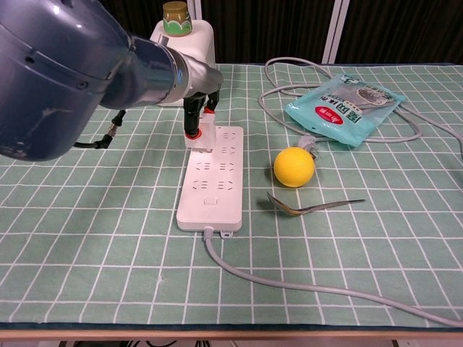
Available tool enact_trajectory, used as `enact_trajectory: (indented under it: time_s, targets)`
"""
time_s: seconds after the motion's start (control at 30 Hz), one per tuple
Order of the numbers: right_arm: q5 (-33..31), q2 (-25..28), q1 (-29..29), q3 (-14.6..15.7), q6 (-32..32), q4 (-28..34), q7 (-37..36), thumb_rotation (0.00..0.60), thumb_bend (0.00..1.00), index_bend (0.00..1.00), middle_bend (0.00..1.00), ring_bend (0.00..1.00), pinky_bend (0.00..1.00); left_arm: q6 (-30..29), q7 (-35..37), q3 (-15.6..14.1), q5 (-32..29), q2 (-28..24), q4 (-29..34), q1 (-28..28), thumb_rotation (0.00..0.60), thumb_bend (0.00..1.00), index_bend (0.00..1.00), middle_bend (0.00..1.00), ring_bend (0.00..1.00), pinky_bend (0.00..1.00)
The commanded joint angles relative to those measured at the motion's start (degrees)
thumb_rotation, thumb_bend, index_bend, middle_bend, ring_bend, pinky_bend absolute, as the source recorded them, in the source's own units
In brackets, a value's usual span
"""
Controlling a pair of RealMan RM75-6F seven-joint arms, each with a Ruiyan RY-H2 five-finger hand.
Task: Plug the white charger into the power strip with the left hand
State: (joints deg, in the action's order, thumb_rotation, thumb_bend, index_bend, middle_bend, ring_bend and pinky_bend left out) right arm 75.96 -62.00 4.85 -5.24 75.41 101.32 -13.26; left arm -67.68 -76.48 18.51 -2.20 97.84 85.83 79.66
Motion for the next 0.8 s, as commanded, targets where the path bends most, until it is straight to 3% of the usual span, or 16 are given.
enact_trajectory:
  time_s: [0.03,0.8]
  targets:
    - [0.01,0.02,0.0,0.0,-0.02,0.0,-0.07,0.6,0.34,0.0,0.0,0.0,0.0,0.12,-0.11,-0.02,-0.14,0.38,-0.4,0.1,0.6,0.67,0.78,0.79,0.25,0.03]
    - [0.06,0.03,-0.06,0.09,-0.11,-0.01,-0.34,0.6,0.34,0.0,0.0,0.0,0.0,0.93,-0.58,0.31,0.54,2.44,-2.55,0.75,0.6,0.67,0.78,0.79,0.25,0.03]
